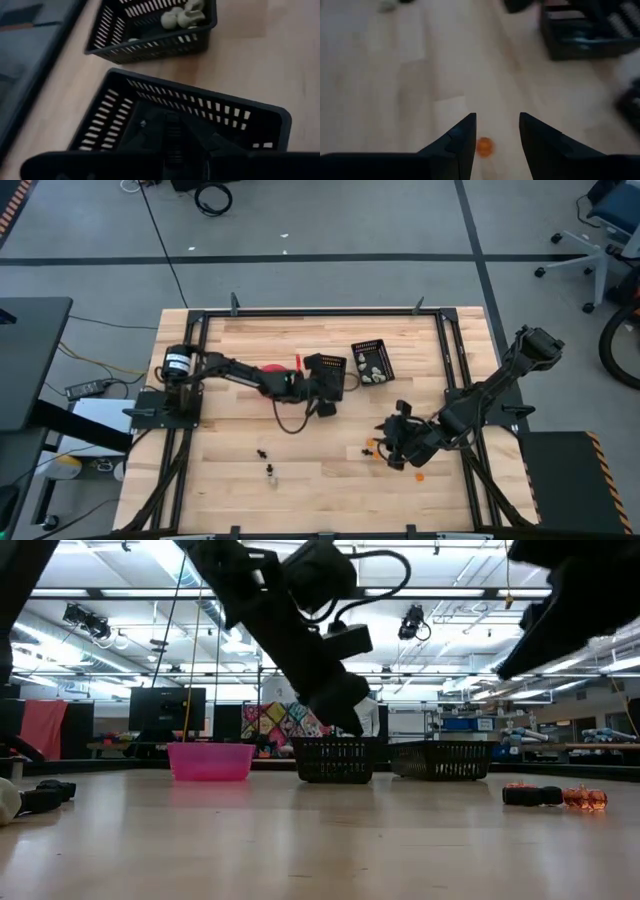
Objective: Sort Halloween decoration
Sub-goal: Put the black skeleton toy into the left black bin, then put the orange pumpkin toy into the red bowl
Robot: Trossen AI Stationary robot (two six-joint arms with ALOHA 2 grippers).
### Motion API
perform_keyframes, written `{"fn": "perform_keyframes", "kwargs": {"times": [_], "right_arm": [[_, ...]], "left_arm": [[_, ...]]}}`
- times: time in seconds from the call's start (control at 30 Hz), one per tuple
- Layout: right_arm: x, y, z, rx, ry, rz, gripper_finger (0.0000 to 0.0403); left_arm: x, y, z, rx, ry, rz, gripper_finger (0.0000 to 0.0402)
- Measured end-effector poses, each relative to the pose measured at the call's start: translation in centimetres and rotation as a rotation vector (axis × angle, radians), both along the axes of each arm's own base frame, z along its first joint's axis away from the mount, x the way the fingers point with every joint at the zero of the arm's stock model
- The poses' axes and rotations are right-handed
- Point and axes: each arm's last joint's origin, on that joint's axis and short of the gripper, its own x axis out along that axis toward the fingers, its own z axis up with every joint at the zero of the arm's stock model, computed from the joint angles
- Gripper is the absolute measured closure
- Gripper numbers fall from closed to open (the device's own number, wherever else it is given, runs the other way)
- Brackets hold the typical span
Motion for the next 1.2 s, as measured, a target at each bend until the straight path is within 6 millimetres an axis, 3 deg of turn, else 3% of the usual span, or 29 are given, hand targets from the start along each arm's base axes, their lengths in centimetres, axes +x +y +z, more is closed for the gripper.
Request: {"fn": "perform_keyframes", "kwargs": {"times": [0.2,0.33,0.5,0.6,0.83,1.07,1.2], "right_arm": [[-0.2,1.2,0.2,0.033,0.106,0.045,0.025],[-0.3,1.7,0.2,0.075,0.233,0.002,0.025],[0.2,2.3,0.4,0.125,0.282,-0.05,0.025],[0.2,3.0,0.7,0.185,0.325,-0.058,0.025],[-0.2,4.3,1.0,0.29,0.427,-0.129,0.025],[-0.4,6.9,-1.5,0.396,0.671,-0.113,0.025],[-1.2,8.5,-2.3,0.377,0.744,-0.08,0.0249]], "left_arm": [[-0.2,1.9,-0.4,-0.127,0.007,0.005,0.0336],[-0.4,2.1,-0.6,-0.156,0.028,-0.012,0.029],[0.1,2.3,0.2,-0.123,-0.036,-0.053,0.022],[0.4,2.1,0.6,-0.088,-0.056,-0.085,0.0198],[1.1,-0.5,1.4,-0.003,-0.123,-0.217,0.0211],[1.4,-3.9,2.6,0.074,-0.199,-0.354,0.0234],[1.0,-5.3,4.6,0.106,-0.258,-0.42,0.0242]]}}
